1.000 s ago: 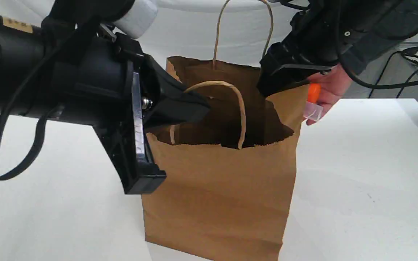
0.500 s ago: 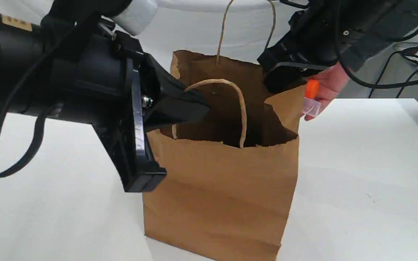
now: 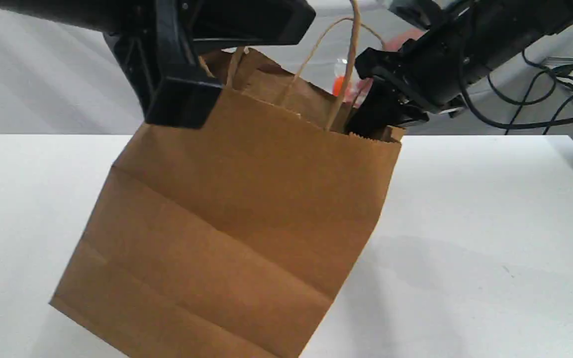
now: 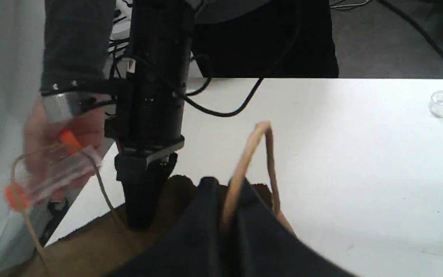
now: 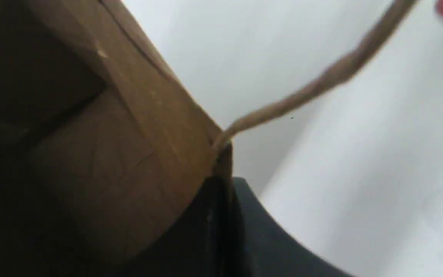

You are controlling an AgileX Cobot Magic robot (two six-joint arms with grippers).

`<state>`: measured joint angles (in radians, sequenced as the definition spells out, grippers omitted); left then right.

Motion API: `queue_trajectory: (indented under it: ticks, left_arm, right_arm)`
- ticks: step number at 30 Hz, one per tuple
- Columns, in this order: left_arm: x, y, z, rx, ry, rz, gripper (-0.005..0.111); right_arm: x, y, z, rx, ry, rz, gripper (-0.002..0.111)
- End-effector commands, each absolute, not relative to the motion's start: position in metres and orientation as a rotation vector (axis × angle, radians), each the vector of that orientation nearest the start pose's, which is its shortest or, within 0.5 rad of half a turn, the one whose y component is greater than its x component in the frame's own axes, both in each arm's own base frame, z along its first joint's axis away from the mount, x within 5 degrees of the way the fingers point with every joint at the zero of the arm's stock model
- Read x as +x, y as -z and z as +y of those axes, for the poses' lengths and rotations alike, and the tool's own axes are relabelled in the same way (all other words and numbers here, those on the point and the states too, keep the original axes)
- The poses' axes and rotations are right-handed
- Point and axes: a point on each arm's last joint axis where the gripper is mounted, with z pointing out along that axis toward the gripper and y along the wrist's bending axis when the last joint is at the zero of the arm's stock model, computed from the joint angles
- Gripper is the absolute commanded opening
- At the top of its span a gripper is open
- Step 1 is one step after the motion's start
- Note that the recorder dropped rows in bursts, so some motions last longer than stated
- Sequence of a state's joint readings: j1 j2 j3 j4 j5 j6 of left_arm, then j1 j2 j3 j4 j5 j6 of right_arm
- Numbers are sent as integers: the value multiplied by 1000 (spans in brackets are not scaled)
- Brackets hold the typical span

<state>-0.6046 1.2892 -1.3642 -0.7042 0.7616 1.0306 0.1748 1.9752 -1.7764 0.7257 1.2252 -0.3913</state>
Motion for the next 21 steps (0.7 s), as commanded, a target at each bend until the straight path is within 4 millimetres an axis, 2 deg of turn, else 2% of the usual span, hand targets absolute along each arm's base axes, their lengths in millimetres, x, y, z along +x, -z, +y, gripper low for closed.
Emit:
queue_trajectory:
  ticks: [1,5,21]
  left_arm:
    - [204,-435,-189,1272,533,1579,0]
    - [206,-434,-186,1269,478,1613,0]
    - [206,-434,-186,1260,480,1619,0]
  right_arm:
    - [410,-294,132,-497,-1040,2596,0]
    - [411,-292,132,-510,-1033,2596,0]
    - [411,-292,132,-513,-1032,2594,0]
